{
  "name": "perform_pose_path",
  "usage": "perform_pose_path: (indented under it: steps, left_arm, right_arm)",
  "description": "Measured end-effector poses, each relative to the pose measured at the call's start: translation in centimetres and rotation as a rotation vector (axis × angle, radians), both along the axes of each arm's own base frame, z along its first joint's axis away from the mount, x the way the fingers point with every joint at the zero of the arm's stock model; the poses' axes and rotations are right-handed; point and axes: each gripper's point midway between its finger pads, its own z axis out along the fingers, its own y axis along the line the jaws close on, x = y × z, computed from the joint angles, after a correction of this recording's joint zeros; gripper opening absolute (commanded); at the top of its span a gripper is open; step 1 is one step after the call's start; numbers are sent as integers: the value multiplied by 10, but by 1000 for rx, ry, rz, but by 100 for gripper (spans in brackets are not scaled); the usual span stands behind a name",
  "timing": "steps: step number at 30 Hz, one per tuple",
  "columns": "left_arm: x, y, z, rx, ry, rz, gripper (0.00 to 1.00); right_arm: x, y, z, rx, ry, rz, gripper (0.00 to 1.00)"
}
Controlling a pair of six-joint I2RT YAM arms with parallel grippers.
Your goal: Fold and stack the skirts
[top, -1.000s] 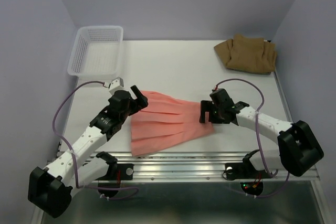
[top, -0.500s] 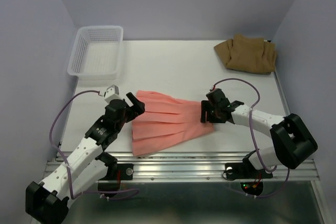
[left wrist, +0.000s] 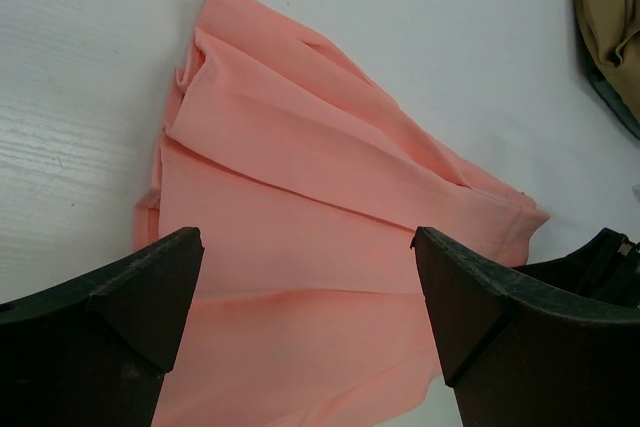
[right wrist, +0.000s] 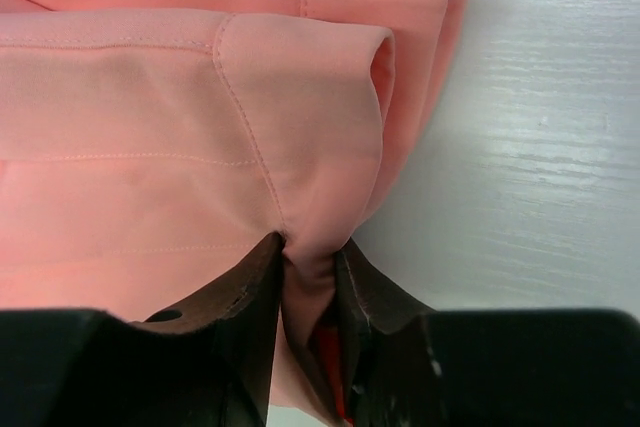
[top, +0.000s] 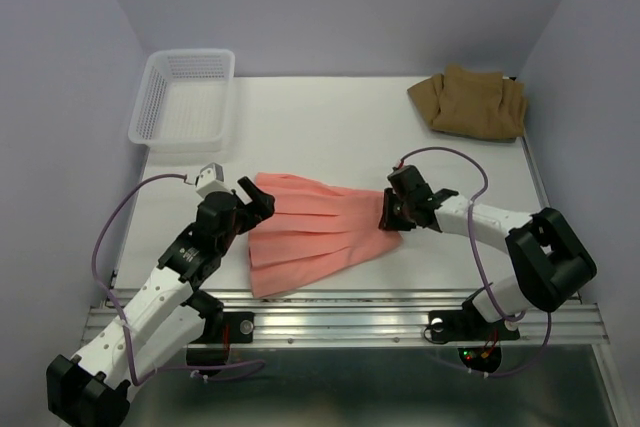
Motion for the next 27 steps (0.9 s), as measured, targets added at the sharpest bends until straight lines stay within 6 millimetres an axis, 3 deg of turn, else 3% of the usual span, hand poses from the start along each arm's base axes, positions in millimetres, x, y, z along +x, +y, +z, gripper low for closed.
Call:
perform_pose_path:
  steps: [7, 13, 20, 27]
  left_arm:
    - [-1, -18, -6, -39, 20, -76, 99]
    - [-7, -54, -24, -62, 75, -209, 99]
    - [-14, -95, -42, -67, 113, -341, 99]
    - [-28, -115, -84, -5, 228, -399, 99]
  right_arm:
    - [2, -20, 14, -154, 9, 2, 1]
    - [8, -45, 42, -302, -18, -18, 1]
    - [18, -67, 87, -430, -71, -23, 1]
    - [28, -81, 133, -511, -132, -45, 1]
